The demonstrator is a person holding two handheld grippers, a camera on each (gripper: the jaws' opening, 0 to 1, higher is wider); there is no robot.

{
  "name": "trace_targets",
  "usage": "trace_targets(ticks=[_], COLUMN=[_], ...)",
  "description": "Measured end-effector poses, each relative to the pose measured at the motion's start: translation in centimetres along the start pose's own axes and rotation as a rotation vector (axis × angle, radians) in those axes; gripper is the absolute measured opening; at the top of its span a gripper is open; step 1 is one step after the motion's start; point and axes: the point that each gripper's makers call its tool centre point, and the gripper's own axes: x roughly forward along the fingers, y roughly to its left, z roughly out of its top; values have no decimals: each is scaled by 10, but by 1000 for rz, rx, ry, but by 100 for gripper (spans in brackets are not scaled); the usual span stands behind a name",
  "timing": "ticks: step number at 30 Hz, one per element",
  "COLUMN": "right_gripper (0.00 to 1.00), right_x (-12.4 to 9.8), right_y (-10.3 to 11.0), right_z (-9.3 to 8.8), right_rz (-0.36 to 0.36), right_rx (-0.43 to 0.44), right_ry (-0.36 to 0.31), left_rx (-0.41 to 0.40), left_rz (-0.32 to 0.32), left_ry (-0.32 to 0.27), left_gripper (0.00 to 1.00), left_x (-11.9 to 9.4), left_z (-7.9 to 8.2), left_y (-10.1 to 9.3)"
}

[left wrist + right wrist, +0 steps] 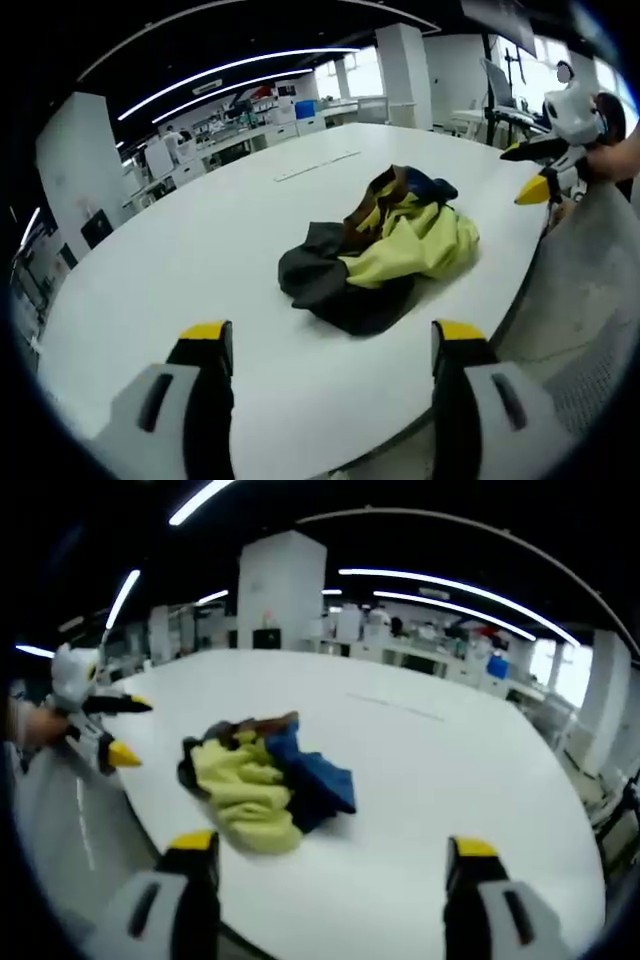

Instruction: Fold the garment on the visible template until the final outline fits inside the template.

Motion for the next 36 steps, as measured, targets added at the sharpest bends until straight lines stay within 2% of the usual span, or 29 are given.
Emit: trace_targets(ticks=[4,5,7,8,10,14,21,27,32,36], right_gripper=[95,97,96,95,93,92,94,94,94,94], right_x=[-3,-4,-4,-3,-2,-5,-8,-10,-7,-7], right_y=[-1,1,0,-2,-6,-14,-26,-31,-28,-23], right_z=[3,10,12,7,-4,0,-7,-10,-11,-6], right_rz=[-15,-13,-24,-40,-51,-92,-166,-200,-171,-150], right_rx=[-17,-26,-50,-99,-84,-56,-66,-60,-72,-64], right_ry=[-12,-46,-51,-15,30,14,65,87,94,72], left_rx=[6,14,25,23,12,12,-17,-21,-36,-42], left_rz=[2,-9,-34,-43,-42,-64,-77,-95,-69,-62], left_ry=[-21,-26,-37,-40,-61,-90,-140,-128,-122,-103], left_gripper=[78,78,79,79,78,78,78,79,78,78], left_x=[-7,-7,-7,-8,-10,-10,-14,-12,-12,-10], left_z=[10,13,16,17,20,22,32,29,27,24], left_y=[-9,-13,-19,-21,-21,-23,-22,-22,-15,-12])
